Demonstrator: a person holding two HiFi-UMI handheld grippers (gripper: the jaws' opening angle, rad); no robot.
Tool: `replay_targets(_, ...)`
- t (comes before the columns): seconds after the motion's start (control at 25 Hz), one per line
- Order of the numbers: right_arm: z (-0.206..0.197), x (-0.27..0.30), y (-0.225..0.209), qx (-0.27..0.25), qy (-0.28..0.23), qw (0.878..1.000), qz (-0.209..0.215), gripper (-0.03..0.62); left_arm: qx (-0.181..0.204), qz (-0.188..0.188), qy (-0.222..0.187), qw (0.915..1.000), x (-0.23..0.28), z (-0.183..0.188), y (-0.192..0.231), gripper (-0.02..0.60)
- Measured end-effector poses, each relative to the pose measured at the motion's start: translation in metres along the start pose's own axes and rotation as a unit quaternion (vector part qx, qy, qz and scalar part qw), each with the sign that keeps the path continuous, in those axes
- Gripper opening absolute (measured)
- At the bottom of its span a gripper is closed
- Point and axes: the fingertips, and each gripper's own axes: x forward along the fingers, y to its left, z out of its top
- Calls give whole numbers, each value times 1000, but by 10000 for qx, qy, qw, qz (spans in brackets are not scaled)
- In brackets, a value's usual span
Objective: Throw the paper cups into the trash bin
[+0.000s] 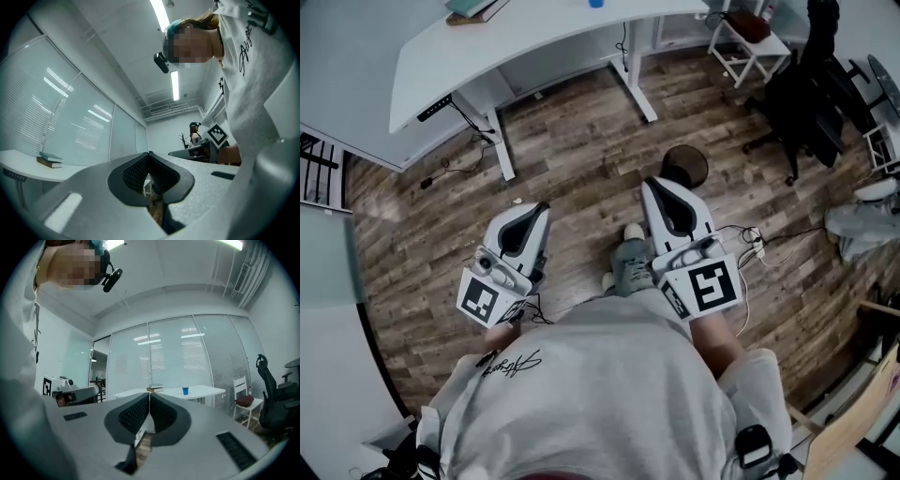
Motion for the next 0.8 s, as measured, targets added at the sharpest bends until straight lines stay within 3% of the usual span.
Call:
replay_targets(0.4, 7, 20, -6, -51, -161, 9997, 172, 11, 158, 169, 51, 9997, 2, 3, 15, 3)
replay_targets(0.8, 16, 46, -45, -133, -292, 9995, 66, 11, 161, 263, 29, 9995, 32, -4, 41, 3)
